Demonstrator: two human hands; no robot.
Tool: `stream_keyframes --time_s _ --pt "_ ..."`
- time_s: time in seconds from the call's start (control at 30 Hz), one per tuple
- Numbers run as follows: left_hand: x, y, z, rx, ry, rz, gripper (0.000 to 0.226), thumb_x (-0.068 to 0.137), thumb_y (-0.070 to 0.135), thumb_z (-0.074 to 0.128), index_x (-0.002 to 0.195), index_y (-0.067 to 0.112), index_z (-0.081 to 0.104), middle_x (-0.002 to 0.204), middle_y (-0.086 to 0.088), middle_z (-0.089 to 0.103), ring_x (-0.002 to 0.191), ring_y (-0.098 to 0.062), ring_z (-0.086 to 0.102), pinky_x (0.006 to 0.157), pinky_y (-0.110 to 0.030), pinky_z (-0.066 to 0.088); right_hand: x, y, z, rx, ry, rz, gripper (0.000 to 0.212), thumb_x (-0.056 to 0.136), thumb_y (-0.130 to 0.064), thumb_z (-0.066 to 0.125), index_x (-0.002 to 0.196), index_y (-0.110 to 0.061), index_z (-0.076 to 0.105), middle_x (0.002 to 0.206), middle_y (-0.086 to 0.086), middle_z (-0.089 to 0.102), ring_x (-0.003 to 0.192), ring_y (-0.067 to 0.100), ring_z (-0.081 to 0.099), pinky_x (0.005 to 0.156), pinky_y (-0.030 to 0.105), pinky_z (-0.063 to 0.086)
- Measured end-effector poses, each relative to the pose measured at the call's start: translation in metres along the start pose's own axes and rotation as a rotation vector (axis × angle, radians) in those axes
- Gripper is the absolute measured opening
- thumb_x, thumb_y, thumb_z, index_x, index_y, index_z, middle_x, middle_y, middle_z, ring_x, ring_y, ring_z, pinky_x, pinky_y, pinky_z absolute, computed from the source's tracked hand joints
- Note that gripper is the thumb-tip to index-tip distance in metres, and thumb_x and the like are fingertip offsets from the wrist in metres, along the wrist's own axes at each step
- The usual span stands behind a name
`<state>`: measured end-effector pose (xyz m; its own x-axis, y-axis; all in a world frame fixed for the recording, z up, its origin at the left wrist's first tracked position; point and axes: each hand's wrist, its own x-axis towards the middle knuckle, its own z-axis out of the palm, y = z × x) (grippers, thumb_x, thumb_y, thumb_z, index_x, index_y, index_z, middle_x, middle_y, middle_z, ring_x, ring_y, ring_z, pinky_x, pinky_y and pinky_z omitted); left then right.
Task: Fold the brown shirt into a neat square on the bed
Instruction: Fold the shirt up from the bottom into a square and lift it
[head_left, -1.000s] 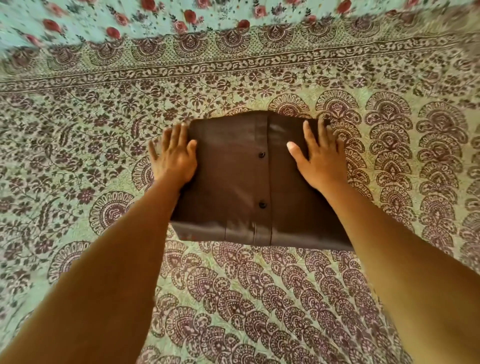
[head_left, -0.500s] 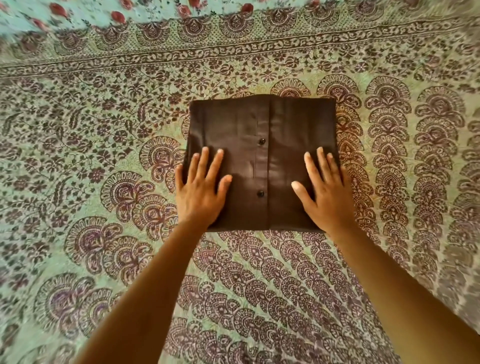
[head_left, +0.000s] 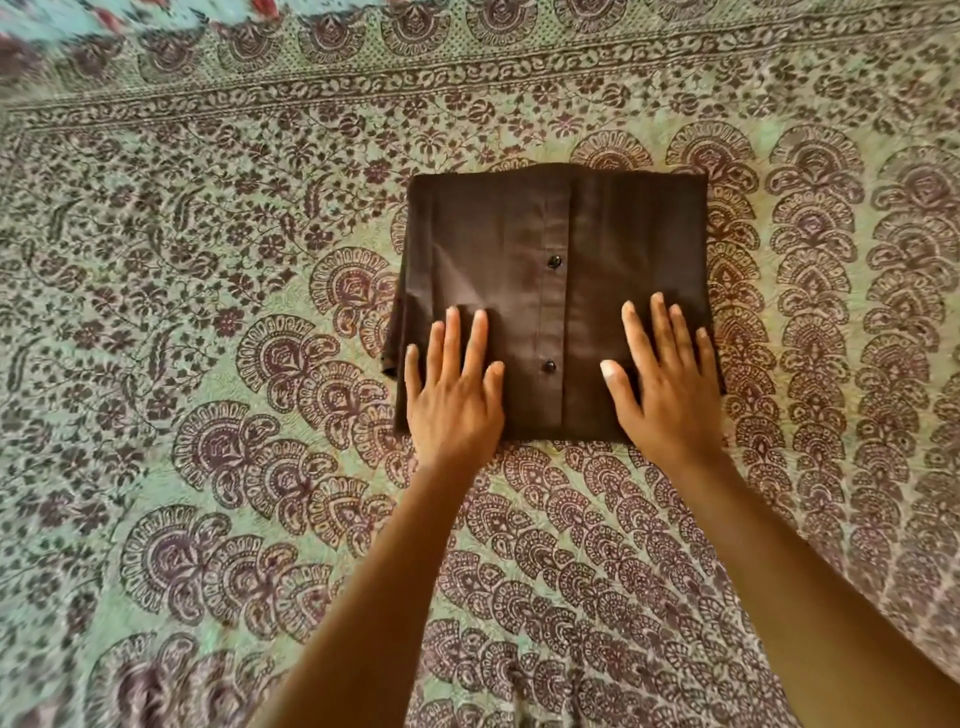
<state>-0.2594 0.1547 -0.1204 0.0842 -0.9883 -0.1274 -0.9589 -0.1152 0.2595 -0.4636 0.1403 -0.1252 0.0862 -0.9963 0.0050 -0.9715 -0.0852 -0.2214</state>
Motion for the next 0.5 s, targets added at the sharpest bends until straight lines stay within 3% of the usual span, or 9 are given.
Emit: stream_keyframes --time_s 0.27,0.37,0.5 --pt "0.013 -0.047 -0.013 -0.034 0.009 -0.325 0.054 0.1 0.043 0.013 0.149 0.026 0.001 0.158 0.0 -0.007 0.145 -0.017 -0.009 0.116 -0.042 -0.008 0.001 0.001 0.001 -0.014 -0.037 0.019 0.062 0.094 -0.052 0.021 0.147 -0.021 0.022 0.153 0.012 0.022 0.142 0.028 0.02 0.115 0.046 0.014" --pt "0.026 -0.036 -0.028 -0.125 0.073 -0.492 0.055 0.1 0.043 0.02 0.148 0.018 0.02 0.158 -0.011 0.004 0.144 -0.029 0.004 0.115 -0.046 0.006 0.005 -0.001 -0.004 0.062 -0.089 0.041 0.067 0.089 -0.056 0.015 0.148 -0.024 0.017 0.156 0.008 0.014 0.144 0.024 0.01 0.115 0.042 0.004" --pt "0.051 -0.016 -0.047 -0.258 0.04 -0.628 0.05 0.093 0.041 0.046 0.129 0.007 0.046 0.144 -0.021 0.028 0.127 -0.04 0.033 0.105 -0.049 0.032 0.009 -0.004 -0.012 0.16 -0.14 0.065 0.068 0.087 -0.055 0.019 0.148 -0.026 0.015 0.157 0.005 0.006 0.145 0.021 0.0 0.115 0.04 -0.004"
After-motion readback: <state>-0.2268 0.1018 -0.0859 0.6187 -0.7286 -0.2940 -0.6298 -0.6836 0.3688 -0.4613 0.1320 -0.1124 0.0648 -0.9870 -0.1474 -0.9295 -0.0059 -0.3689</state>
